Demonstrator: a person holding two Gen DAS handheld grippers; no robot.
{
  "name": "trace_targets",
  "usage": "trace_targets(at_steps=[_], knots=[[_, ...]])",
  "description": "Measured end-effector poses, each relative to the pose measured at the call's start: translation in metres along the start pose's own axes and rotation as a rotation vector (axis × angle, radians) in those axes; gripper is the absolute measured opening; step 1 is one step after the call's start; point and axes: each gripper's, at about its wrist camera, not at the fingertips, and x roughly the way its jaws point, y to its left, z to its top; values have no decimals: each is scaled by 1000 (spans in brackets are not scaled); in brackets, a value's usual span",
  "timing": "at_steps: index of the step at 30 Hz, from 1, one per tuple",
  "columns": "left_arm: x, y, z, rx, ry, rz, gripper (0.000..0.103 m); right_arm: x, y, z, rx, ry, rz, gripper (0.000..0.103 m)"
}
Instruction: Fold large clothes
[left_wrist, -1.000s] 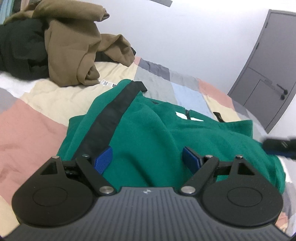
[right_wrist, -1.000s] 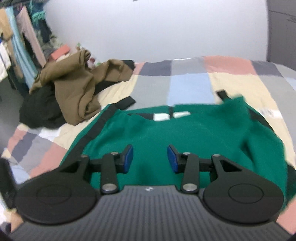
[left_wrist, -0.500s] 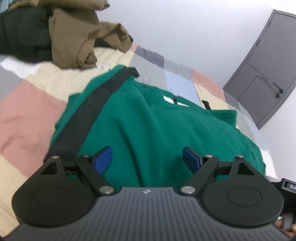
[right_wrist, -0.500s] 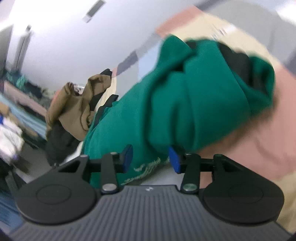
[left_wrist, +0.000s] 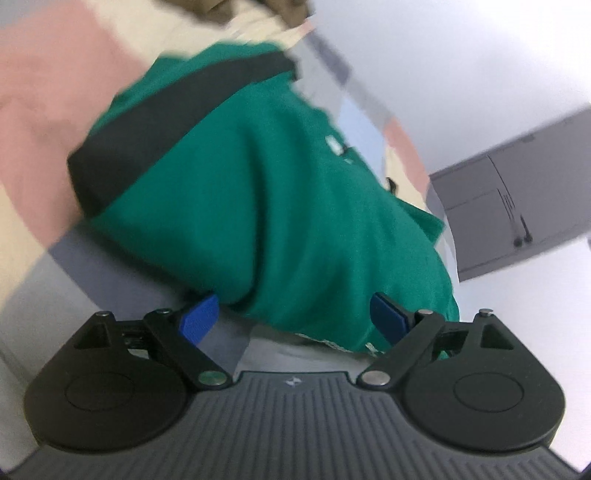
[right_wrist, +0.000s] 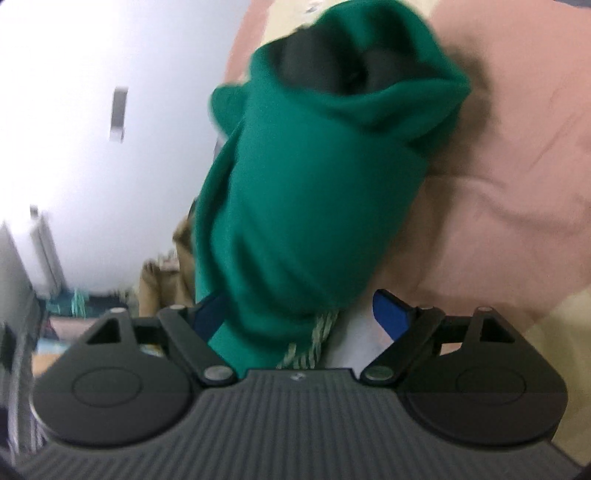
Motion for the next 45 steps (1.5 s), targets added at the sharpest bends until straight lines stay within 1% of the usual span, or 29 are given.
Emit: trace_targets(at_steps=[3, 6, 7, 9, 11, 13, 15, 16, 18, 20, 21, 22, 23, 24, 25, 26, 27, 28, 29, 31, 34, 36, 38, 40, 42, 43, 45], knots=[[14, 19, 6, -105, 29, -40, 92, 5, -10, 8, 76, -33, 7, 88], [20, 43, 11, -252, 7, -71, 92, 10, -10, 9, 87, -37, 20, 88], [22, 52, 13, -311, 1, -106, 92, 10, -11, 9, 97, -39, 28, 88], [22, 62, 13, -387, -20, -154, 92, 5, -14, 10, 134, -55, 50, 88], [20, 69, 13, -440, -48, -185, 90, -6, -20, 13, 157, -101, 62, 88], [18, 75, 15, -470, -100, -205, 90, -16, -23, 17, 144, -176, 45, 88], [19, 79, 19, -500, -136, -201, 87, -17, -25, 28, 115, -201, 8, 88], [22, 81, 22, -507, -139, -184, 83, -14, -28, 31, 126, -195, 16, 88], [26, 79, 26, -485, -139, -148, 77, -2, -28, 34, 134, -153, 34, 88], [27, 73, 26, -437, -151, -117, 66, 8, -25, 35, 108, -124, 56, 87], [25, 69, 26, -416, -156, -100, 62, 14, -22, 34, 86, -107, 62, 87], [22, 67, 25, -400, -160, -88, 54, 19, -18, 33, 58, -88, 60, 86], [18, 66, 25, -390, -168, -83, 45, 22, -13, 33, 18, -80, 45, 79], [14, 64, 25, -387, -176, -89, 41, 22, -8, 33, -23, -95, 23, 73], [8, 67, 26, -380, -180, -94, 35, 19, -2, 32, -65, -112, 20, 58], [2, 65, 25, -361, -189, -97, 30, 15, 2, 32, -92, -125, 20, 50], [-1, 62, 26, -346, -197, -102, 29, 10, 5, 32, -110, -135, 18, 39], [-8, 58, 24, -325, -210, -115, 27, 7, 6, 32, -116, -138, 20, 32], [-13, 53, 22, -300, -216, -122, 26, 3, 9, 30, -132, -146, 19, 29], [-28, 44, 15, -258, -217, -122, 26, -7, 17, 24, -201, -170, 3, 27], [-56, 37, 7, -229, -217, -137, 26, -27, 26, 18, -244, -175, 0, 27], [-75, 32, 4, -209, -209, -142, 26, -45, 31, 14, -256, -164, 16, 27], [-94, 27, -4, -179, -189, -127, 26, -64, 35, 8, -251, -144, 19, 27], [-112, 24, -16, -176, -171, -108, 26, -87, 39, -2, -274, -123, 23, 27], [-118, 21, -16, -169, -151, -92, 26, -103, 45, -7, -299, -110, 24, 27], [-120, 22, -18, -169, -144, -88, 27, -113, 42, -15, -307, -105, 14, 27], [-122, 26, -21, -172, -130, -77, 28, -119, 41, -20, -321, -90, -22, 27]])
